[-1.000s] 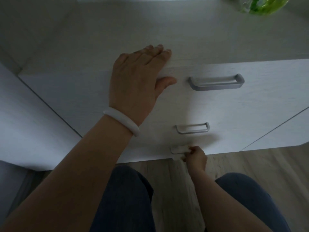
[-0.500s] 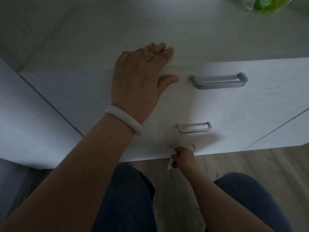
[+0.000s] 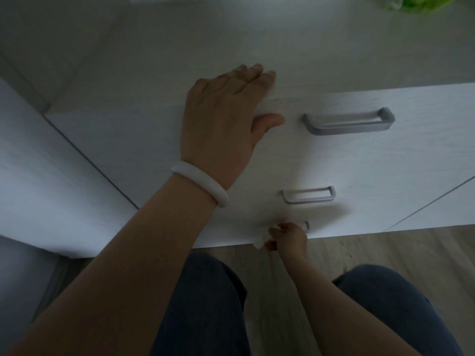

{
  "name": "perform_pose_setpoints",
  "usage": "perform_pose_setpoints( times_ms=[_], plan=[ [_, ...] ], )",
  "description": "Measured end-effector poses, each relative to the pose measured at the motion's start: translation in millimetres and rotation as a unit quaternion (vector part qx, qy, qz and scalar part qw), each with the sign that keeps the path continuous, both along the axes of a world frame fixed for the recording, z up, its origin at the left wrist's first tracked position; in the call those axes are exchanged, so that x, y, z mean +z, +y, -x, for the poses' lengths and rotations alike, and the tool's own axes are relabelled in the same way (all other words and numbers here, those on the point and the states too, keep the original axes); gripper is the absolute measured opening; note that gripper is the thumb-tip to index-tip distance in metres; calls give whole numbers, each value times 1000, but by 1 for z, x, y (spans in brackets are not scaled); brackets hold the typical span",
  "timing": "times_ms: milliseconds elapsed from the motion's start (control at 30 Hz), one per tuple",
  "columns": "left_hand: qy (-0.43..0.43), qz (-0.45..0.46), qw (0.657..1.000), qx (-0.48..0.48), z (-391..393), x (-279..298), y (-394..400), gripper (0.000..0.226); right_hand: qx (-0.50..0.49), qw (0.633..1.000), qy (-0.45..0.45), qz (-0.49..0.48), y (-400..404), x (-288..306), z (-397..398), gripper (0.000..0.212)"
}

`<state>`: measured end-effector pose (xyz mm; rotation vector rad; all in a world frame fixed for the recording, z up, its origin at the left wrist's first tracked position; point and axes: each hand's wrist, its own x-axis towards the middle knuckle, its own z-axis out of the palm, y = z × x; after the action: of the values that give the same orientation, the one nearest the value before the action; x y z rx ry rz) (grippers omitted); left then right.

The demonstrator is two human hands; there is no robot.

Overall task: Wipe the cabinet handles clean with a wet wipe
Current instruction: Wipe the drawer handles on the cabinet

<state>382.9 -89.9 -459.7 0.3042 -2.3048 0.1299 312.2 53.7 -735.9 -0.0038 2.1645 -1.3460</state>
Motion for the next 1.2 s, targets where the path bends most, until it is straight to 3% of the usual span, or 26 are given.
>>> perform_pose_setpoints(
  times_ms=[100, 233, 333, 433, 500, 633, 767, 867, 900, 1033, 1200],
  plan=[
    [-3, -6, 1000, 3, -1, -1, 1, 54, 28, 998, 29, -54, -3, -2, -1, 14],
    [-11, -10, 1000, 9, -2, -1, 1, 55, 120, 966, 149, -172, -3, -3, 2, 18],
    [-9, 1, 1000, 3, -2, -1, 0, 55, 149, 952, 182, -195, -1, -8, 1, 13],
    [-14, 5, 1000, 1, -2, -1, -3, 55, 129, 954, 183, -199, 11, -11, 0, 17],
    [-14, 8, 1000, 1, -1, -1, -3, 55, 38, 963, 180, -199, 24, -6, 6, 24],
    [-13, 6, 1000, 1, -2, -1, -4, 55, -213, 963, 103, -127, 49, 2, 39, 21],
    [-16, -6, 1000, -3, -1, -1, -3, 56, -284, 954, -82, 59, 50, -8, 54, 29],
    [-19, -7, 1000, 2, -1, 0, -2, 56, -339, 911, -173, 159, 43, -1, 47, 8],
    [-21, -8, 1000, 3, -1, 0, -2, 56, -358, 904, -169, 163, 43, 2, 45, 8],
    [-26, -9, 1000, 4, -1, 0, -2, 57, -310, 944, -97, 58, 50, -3, 44, 28],
    [-25, -15, 1000, 3, -1, 0, -2, 56, -328, 930, -157, 61, 42, -4, 40, 31]
  ],
)
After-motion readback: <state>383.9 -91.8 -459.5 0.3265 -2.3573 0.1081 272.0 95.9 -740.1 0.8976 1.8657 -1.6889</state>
